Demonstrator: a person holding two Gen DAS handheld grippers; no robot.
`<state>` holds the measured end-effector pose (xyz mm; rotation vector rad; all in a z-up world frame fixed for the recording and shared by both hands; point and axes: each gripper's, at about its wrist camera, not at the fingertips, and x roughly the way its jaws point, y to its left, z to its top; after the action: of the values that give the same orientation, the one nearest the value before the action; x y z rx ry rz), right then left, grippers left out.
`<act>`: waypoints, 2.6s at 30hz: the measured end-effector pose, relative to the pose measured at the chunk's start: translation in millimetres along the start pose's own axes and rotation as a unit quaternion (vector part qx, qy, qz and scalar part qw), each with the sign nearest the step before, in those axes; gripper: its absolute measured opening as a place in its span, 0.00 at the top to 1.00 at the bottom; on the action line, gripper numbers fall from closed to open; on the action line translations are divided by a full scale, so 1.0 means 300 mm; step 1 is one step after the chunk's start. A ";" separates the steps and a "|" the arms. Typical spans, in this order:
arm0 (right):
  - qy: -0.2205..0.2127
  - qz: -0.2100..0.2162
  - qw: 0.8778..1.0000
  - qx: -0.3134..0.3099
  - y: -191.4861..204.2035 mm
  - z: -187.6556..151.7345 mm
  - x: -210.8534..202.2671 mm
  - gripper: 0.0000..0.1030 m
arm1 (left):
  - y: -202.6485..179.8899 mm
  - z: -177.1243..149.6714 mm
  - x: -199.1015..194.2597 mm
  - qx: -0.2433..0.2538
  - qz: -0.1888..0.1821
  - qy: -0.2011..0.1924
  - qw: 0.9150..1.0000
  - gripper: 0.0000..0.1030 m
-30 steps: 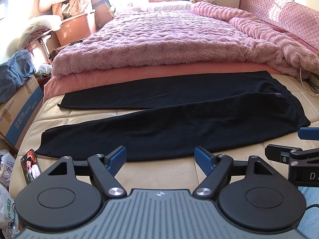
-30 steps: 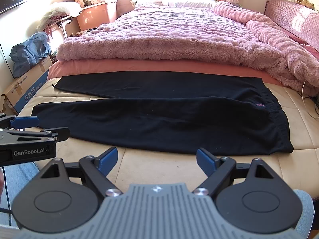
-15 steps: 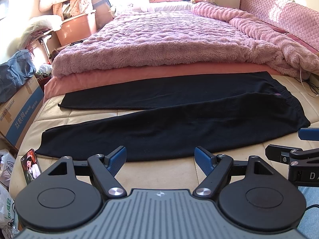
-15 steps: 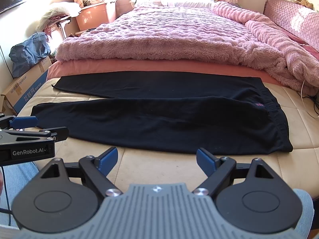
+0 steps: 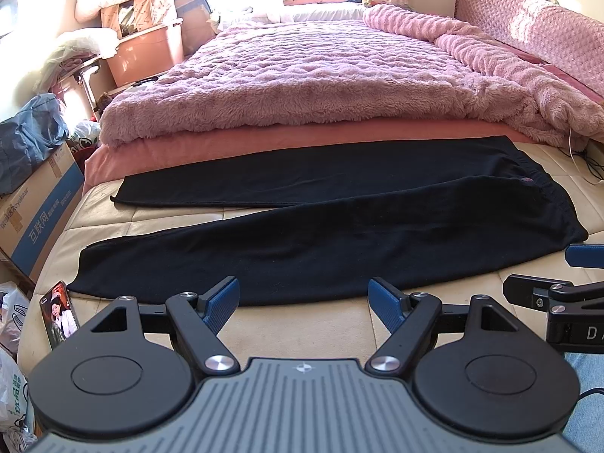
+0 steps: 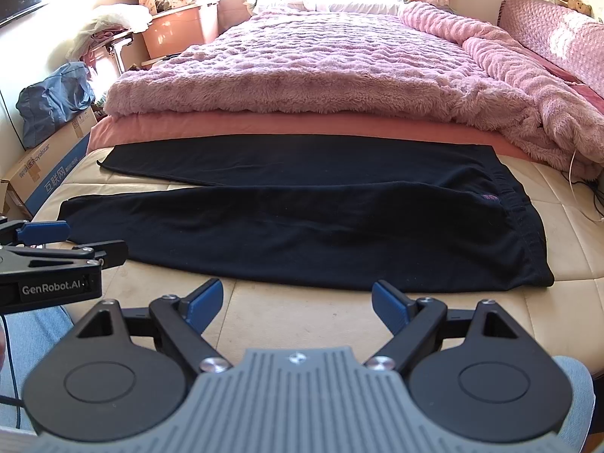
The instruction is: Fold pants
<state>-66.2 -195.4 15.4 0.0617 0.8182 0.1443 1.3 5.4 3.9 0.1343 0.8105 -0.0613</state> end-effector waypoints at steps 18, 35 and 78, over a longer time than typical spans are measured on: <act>0.000 0.001 1.000 0.002 -0.003 -0.002 -0.001 0.20 | 0.004 -0.001 -0.008 0.000 0.000 0.000 1.000 0.12; -0.003 0.000 1.000 0.006 -0.017 0.002 -0.001 0.20 | 0.031 0.022 -0.010 0.011 -0.004 0.000 1.000 0.12; 0.097 -0.144 0.976 -0.128 -0.898 0.020 0.412 0.58 | 0.268 -0.234 0.538 0.520 0.071 0.039 0.851 0.25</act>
<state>49.5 -442.8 -99.5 -0.3173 0.9872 -0.0212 70.4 94.6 -153.2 1.2338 0.7724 -0.3571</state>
